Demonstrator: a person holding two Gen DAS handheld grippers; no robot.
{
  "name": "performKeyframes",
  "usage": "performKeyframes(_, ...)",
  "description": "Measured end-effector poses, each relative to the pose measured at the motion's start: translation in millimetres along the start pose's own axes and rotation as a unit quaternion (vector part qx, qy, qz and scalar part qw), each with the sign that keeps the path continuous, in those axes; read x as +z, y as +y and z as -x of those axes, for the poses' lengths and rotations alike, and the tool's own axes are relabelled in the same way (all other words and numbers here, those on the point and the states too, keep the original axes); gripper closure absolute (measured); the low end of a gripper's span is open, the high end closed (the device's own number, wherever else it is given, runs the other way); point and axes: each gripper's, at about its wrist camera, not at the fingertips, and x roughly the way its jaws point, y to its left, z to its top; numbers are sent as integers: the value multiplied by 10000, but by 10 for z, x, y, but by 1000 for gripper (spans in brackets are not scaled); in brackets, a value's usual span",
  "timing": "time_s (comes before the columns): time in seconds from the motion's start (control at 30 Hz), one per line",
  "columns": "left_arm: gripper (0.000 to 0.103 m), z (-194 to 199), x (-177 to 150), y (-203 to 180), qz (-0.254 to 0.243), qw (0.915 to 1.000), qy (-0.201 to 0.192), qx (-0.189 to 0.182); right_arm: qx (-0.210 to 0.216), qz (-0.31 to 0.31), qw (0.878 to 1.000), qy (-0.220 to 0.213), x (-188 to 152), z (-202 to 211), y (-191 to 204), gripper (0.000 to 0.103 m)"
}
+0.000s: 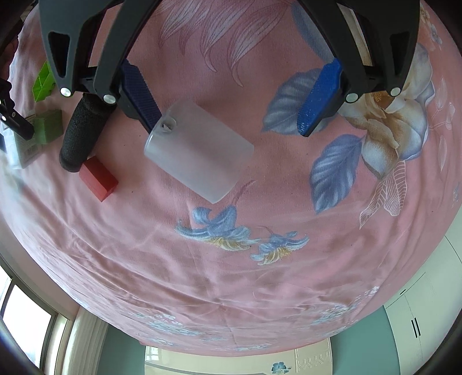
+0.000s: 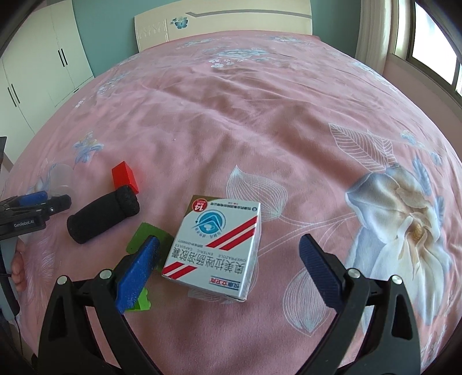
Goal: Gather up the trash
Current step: 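Grasp the clear plastic cup with the left gripper while the right grasps the white medicine box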
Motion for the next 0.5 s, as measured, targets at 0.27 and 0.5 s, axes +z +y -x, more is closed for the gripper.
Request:
performKeyframes(0.27, 8, -120, 90, 43, 31, 9997, -50, -227, 58, -36, 10000, -8, 30, -49, -39, 8)
performKeyframes(0.5, 9, -167, 189, 47, 72, 9995, -103, -294, 104, -3, 9999, -25, 39, -76, -67, 16)
